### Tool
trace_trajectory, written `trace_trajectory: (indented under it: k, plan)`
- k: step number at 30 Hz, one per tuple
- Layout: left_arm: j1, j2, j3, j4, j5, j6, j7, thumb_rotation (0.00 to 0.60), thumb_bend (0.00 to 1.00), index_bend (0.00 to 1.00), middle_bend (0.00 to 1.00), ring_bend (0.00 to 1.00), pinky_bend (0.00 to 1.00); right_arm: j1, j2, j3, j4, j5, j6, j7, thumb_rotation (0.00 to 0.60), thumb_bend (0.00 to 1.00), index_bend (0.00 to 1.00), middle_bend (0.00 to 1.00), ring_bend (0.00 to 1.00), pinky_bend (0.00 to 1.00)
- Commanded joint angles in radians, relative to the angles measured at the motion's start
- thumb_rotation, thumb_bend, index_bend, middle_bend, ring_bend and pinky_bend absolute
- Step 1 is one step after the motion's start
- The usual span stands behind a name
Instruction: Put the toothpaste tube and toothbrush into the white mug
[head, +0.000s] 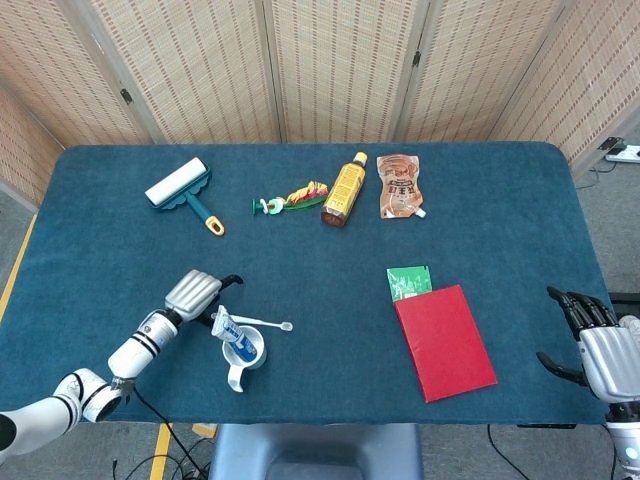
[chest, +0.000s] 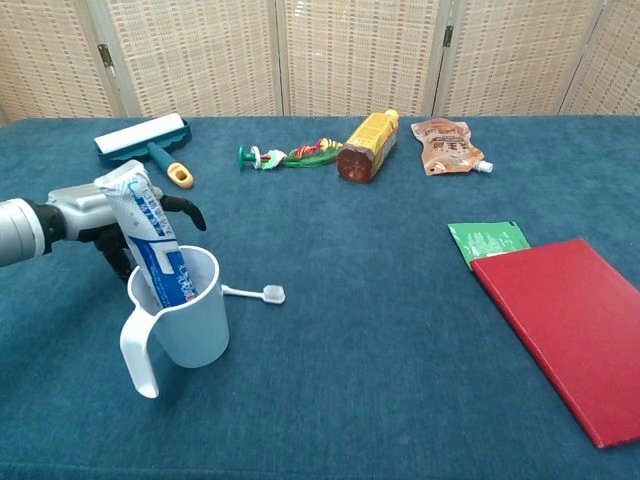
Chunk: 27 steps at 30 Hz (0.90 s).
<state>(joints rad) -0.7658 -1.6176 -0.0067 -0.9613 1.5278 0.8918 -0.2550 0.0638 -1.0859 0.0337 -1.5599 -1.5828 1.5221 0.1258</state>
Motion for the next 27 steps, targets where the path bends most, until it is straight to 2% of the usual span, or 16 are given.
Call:
trace_trajectory:
  k: [1, 8, 16, 21, 27]
  plan:
    - [-0.010, -0.021, -0.022, 0.022, -0.024, -0.013, 0.011, 0.600, 0.14, 0.26, 0.97, 0.86, 1.00, 0.001, 0.000, 0.000, 0.001, 0.000, -0.002, 0.000, 0.600, 0.09, 0.09, 0.21, 0.17, 0.18]
    - [-0.036, -0.033, -0.049, 0.025, -0.046, -0.040, 0.008, 0.600, 0.13, 0.27, 0.97, 0.86, 1.00, -0.004, 0.001, 0.000, 0.003, 0.001, 0.006, 0.006, 0.600, 0.09, 0.09, 0.21, 0.17, 0.18]
    - [-0.031, 0.062, -0.008, -0.136, 0.025, 0.017, 0.029, 0.600, 0.13, 0.40, 0.97, 0.86, 1.00, -0.008, -0.003, -0.002, 0.013, 0.002, 0.008, 0.014, 0.600, 0.09, 0.09, 0.21, 0.17, 0.18]
    - [-0.043, 0.088, -0.007, -0.196, 0.008, -0.020, 0.073, 0.600, 0.14, 0.42, 0.97, 0.86, 1.00, -0.005, -0.006, -0.002, 0.019, -0.004, 0.008, 0.020, 0.600, 0.09, 0.09, 0.21, 0.17, 0.18]
    - [-0.060, 0.083, -0.016, -0.205, -0.026, -0.072, 0.106, 0.600, 0.18, 0.43, 0.97, 0.86, 1.00, -0.010, -0.007, -0.002, 0.027, 0.001, 0.013, 0.029, 0.600, 0.09, 0.09, 0.21, 0.17, 0.18]
